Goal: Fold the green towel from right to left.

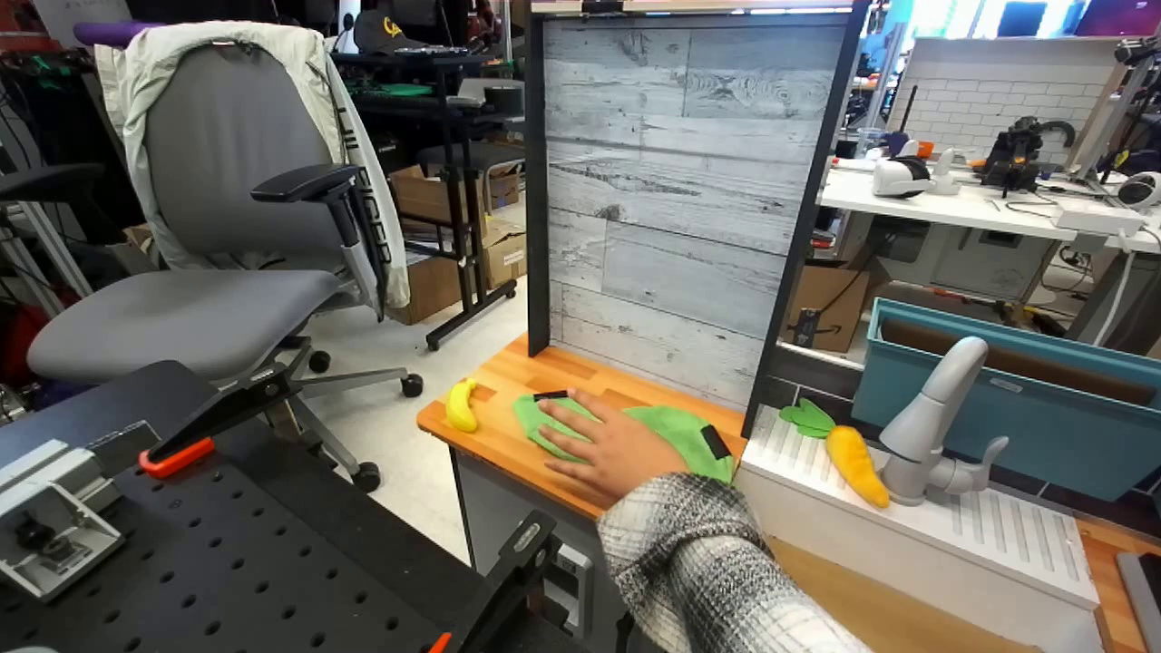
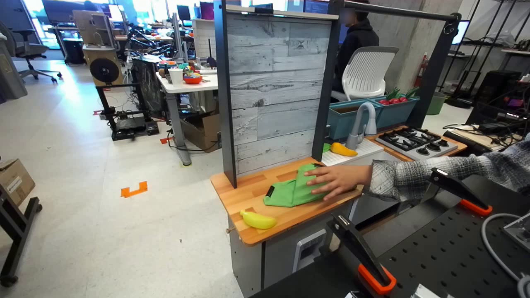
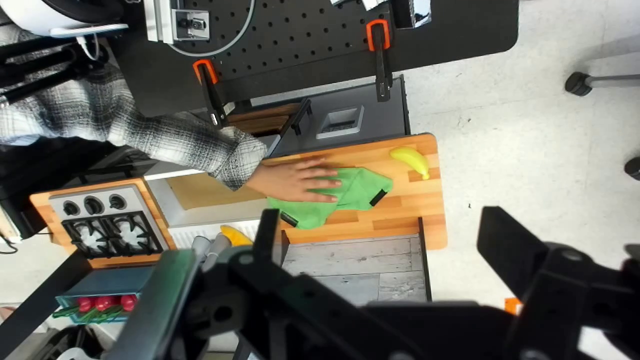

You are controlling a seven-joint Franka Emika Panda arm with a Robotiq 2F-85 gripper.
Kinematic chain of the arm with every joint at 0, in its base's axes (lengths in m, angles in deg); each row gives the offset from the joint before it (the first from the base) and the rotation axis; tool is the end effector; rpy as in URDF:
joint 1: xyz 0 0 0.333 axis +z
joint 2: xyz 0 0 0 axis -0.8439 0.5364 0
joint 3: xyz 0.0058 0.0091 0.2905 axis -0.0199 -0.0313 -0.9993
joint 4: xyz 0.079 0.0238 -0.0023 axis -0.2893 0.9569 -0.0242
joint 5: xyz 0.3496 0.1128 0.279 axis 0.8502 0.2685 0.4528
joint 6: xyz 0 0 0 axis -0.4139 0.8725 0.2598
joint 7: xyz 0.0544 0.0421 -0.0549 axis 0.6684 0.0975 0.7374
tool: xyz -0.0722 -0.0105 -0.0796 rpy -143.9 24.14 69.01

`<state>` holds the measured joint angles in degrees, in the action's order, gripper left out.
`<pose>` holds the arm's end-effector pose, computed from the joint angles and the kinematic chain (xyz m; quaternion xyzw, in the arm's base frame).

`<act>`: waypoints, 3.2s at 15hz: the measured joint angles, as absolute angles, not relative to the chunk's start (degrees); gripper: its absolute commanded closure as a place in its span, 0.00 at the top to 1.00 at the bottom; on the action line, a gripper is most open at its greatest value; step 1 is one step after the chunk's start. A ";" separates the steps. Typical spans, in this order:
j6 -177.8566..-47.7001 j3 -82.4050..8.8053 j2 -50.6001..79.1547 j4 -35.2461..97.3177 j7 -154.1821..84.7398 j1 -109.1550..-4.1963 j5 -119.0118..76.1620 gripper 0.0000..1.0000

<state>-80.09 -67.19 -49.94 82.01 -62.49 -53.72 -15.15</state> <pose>0.3551 0.2128 0.4954 0.9861 -0.0875 0.0882 0.1106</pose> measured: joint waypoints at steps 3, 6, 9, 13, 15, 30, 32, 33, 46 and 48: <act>-80.10 -67.19 -49.94 82.01 -62.49 -53.72 -15.15 1.00; -80.09 -67.19 -49.94 82.01 -62.49 -53.72 -15.15 1.00; -80.10 -67.19 -49.94 82.01 -62.49 -53.72 -15.15 1.00; -80.10 -67.19 -49.94 82.01 -62.49 -53.72 -15.15 1.00; -80.10 -67.19 -49.94 82.01 -62.49 -53.72 -15.15 1.00; -80.10 -67.19 -49.94 82.04 -62.49 -53.72 -15.20 1.00; -80.80 -67.19 -49.90 82.50 -62.49 -53.72 -15.69 1.00; -81.49 -67.19 -49.75 82.84 -62.49 -53.77 -15.94 1.00; -104.03 -56.21 -29.56 83.77 -52.88 -60.19 -24.34 1.00; -107.64 -52.86 -24.72 83.20 -50.40 -61.42 -25.04 1.00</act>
